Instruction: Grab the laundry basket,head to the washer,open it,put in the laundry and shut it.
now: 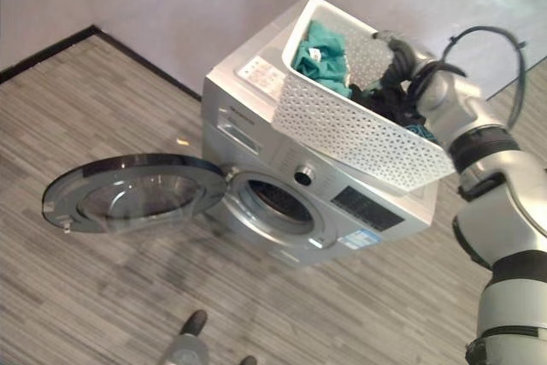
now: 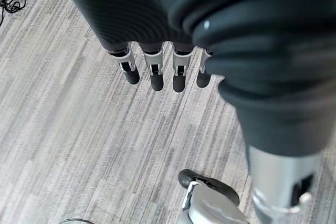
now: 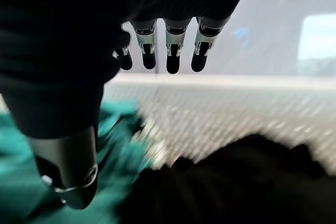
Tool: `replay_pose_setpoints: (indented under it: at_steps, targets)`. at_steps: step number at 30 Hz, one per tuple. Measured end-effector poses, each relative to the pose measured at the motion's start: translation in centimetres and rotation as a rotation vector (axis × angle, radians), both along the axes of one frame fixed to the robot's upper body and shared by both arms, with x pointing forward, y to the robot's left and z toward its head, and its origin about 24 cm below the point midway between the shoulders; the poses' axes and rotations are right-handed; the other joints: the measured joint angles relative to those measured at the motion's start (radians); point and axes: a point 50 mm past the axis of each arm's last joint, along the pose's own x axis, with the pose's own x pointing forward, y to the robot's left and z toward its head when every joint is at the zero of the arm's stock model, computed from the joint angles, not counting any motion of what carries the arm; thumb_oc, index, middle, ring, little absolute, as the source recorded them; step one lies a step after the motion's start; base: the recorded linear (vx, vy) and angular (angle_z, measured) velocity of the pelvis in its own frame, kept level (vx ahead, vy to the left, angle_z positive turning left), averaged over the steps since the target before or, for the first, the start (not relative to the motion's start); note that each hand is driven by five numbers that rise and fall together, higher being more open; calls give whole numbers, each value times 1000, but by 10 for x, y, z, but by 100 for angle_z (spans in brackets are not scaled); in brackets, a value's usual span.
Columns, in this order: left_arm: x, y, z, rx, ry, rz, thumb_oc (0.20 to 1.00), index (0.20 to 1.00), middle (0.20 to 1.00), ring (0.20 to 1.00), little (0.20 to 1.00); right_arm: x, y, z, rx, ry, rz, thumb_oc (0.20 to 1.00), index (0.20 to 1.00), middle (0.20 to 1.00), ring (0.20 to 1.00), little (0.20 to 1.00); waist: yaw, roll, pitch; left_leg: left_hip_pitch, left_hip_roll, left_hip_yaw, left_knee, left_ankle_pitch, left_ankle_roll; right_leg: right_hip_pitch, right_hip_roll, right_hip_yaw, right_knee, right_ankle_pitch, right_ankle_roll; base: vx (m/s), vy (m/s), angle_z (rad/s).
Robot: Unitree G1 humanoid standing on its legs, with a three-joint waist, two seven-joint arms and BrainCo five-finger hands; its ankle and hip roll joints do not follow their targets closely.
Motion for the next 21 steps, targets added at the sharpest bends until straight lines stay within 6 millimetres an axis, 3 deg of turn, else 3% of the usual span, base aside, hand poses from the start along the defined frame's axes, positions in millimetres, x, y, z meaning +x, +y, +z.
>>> replay_pose_setpoints:
  at_steps: [4, 8, 9, 10, 17, 21]
  targets:
    - [14, -3, 1, -2, -41, -53, 1000, 1000, 1000, 1000, 1000, 3, 17, -10, 4, 29, 44, 1000, 1000, 1000, 1000, 1000, 21, 1, 7, -28, -3, -14, 13, 0, -1, -16, 1, -5, 0, 0, 0, -12, 12, 11]
    - [16, -4, 1, -5, -58, -38, 1000, 1000, 1000, 1000, 1000, 4, 14, -9, -36, 25, 22, 1000, 1000, 1000, 1000, 1000, 41, 0, 8, -53, -9, -21, 25, -3, -4, -29, -3, -6, 0, 0, 0, -7, 11, 7]
    - [18, -5, 1, -6, -65, -40, 1000, 1000, 1000, 1000, 1000, 5, 11, -7, -40, 22, 7, 944, 944, 944, 944, 944, 44, 1, 12, -55, -10, -21, 31, -9, -11, -32, -4, -5, 0, 0, 0, 0, 0, 0]
    - [18, -5, 1, -5, -66, -40, 1000, 1000, 1000, 1000, 1000, 5, 10, -5, -47, 19, 3, 200, 200, 200, 200, 200, 44, 1, 16, -60, -11, -22, 35, -9, -11, -32, -4, -5, 0, 0, 0, -23, 15, 6]
    - [17, -8, -1, -14, -57, -36, 1000, 1000, 1000, 1000, 1000, 7, -6, -5, -164, 24, -105, 200, 200, 200, 200, 200, 59, 4, 19, -100, -18, -52, 56, -8, -10, -49, -3, -8, 0, 0, 0, 1, 31, 12]
    - [26, -13, -2, -20, -75, -40, 1000, 1000, 1000, 1000, 1000, 6, -24, 1, -161, -11, -200, 200, 200, 200, 200, 200, 74, 18, 30, -105, -24, -64, 64, -6, -7, -47, -5, -10, 0, 0, 0, 8, 14, 8]
